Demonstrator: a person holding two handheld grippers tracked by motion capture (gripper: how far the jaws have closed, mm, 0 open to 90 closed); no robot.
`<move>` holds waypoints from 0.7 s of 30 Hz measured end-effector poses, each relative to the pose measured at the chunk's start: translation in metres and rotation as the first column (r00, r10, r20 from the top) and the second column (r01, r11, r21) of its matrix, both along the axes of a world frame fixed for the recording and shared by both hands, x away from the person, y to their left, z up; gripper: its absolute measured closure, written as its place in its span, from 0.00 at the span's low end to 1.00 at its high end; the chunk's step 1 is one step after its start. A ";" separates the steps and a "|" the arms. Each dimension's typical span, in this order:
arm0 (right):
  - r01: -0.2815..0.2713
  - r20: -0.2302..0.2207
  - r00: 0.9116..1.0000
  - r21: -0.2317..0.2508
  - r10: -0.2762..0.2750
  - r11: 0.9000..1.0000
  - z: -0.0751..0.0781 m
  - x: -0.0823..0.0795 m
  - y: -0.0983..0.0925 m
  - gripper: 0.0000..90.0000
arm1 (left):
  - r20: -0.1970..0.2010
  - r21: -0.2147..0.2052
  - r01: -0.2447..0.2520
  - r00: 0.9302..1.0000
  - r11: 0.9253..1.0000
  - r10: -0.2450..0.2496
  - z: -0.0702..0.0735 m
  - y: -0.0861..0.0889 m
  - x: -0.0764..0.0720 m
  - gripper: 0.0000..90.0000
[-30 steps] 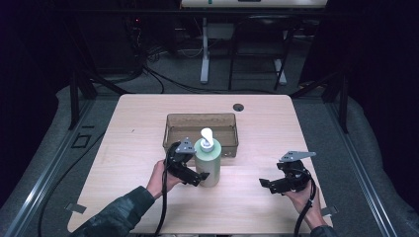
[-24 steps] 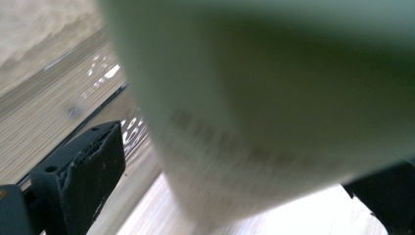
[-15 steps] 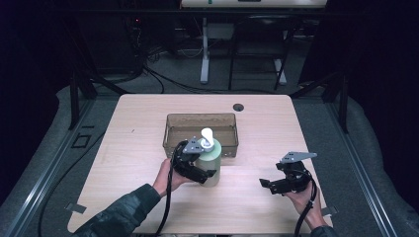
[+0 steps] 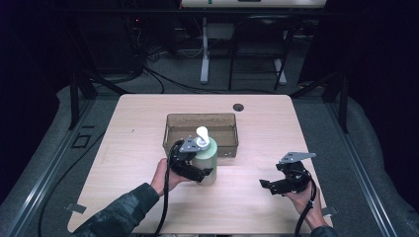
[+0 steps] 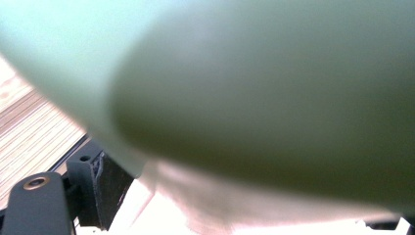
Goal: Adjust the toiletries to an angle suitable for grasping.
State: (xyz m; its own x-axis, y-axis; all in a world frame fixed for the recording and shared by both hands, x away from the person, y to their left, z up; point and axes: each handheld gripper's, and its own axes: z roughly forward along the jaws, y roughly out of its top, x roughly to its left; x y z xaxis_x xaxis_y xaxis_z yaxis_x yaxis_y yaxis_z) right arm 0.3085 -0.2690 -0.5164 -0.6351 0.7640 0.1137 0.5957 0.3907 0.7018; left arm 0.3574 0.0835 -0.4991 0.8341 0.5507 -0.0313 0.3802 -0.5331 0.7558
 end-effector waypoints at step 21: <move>-0.001 -0.009 1.000 -0.009 0.001 1.000 0.001 0.000 -0.001 0.09 | -0.010 0.015 -0.146 0.989 0.989 0.146 0.002 0.028 0.004 0.13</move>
State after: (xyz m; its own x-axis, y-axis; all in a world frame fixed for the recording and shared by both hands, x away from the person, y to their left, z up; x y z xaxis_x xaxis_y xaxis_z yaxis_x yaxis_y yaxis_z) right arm 0.3087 -0.2700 -0.5156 -0.6345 0.7647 0.1126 0.6017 0.3972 0.6930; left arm 0.3615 0.1111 -0.4975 0.7444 0.6669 -0.0317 0.4633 -0.4818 0.7438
